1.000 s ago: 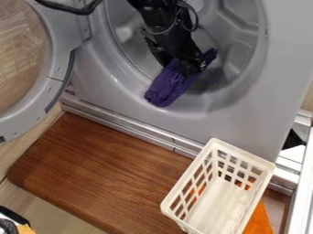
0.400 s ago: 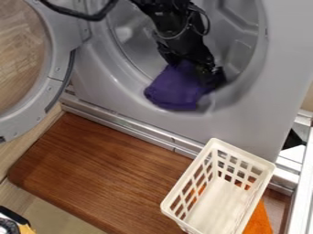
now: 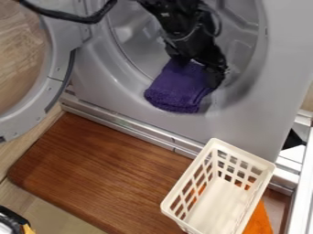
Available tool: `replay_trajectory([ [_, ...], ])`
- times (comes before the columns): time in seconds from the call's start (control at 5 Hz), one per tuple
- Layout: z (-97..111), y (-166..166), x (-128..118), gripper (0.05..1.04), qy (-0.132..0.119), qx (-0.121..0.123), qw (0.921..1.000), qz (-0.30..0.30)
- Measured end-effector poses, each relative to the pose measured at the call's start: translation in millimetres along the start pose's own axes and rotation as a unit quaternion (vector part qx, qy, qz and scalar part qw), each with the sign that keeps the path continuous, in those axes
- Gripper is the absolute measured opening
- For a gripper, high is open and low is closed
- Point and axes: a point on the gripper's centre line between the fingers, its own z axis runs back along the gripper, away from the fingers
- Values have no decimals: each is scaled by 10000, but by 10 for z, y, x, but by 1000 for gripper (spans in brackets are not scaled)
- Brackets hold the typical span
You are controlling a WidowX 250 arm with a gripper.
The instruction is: Put the violet towel in the washing machine
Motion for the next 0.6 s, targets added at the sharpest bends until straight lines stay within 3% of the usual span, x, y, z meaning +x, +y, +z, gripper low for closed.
replay_trajectory([
  [0.2, 225, -244, -61, 1000, 212, -181, 9996, 34],
  [0.4, 305, -451, -251, 1000, 889, -316, 9955, -31],
  [0.6, 429, -540, -245, 1000, 918, -404, 9950, -13],
])
